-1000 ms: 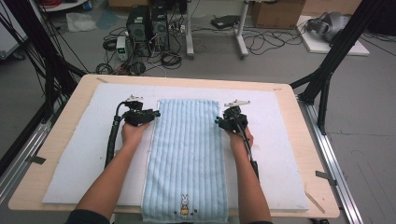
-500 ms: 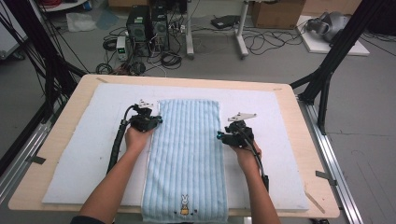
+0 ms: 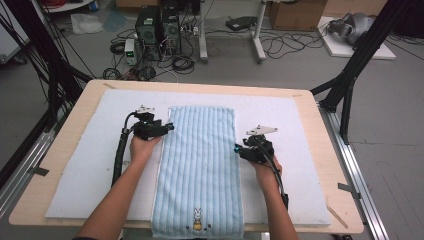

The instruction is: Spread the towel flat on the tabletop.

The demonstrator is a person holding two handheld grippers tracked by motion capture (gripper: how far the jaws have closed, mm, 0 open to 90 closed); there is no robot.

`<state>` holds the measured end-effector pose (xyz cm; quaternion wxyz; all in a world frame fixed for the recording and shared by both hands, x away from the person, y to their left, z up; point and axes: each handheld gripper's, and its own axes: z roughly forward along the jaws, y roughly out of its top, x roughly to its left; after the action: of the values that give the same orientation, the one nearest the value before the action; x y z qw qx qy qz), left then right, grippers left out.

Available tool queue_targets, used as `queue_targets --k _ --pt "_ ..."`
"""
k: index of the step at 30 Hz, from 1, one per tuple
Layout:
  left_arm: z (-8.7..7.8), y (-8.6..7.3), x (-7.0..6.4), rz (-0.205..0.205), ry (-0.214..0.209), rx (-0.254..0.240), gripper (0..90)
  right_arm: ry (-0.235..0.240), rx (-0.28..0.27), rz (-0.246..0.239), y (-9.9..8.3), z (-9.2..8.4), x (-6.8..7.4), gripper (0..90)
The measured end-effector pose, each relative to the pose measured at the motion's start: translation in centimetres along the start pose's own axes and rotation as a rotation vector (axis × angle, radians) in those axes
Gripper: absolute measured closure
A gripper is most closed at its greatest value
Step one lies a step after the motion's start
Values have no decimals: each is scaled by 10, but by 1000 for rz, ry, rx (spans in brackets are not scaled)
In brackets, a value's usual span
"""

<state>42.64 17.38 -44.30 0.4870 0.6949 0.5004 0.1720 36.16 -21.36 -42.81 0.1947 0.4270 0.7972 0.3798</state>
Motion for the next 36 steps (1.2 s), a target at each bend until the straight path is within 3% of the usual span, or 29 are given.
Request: queue_targets --k 4,7,9,13,16,18,20,23,25,30,36 --pt "-21 -4 0 -21 -82 -88 325 5 -67 39 -1 -15 -7 361" --pt "-36 -7 -4 -33 -64 -115 214 14 -146 41 -5 -34 -8 290" --pt "-46 -10 -7 -29 -96 -165 170 18 -166 27 -7 -43 -7 252" --pt "-66 -15 -11 8 -144 -229 169 39 -181 -28 -12 -59 -5 144" --pt "-75 -20 -13 52 -161 -257 169 24 -185 -134 -15 -66 -3 122" --pt "-79 -27 -15 94 -175 -301 169 36 -181 -132 -16 -70 -3 121" --pt "-82 -30 -19 122 -146 -289 170 52 -189 -112 -18 -71 -5 110" --pt "-85 -33 -21 89 -138 -232 165 55 -192 -98 -19 -71 -6 109" --pt "-87 -34 -22 77 -109 -234 165 49 -188 -89 -19 -71 -7 110" --pt "-94 -33 -20 79 -130 -266 175 30 -198 -65 -21 -73 -9 110" --pt "-101 -31 -17 61 -139 -236 173 41 -207 0 -22 -76 -11 109"
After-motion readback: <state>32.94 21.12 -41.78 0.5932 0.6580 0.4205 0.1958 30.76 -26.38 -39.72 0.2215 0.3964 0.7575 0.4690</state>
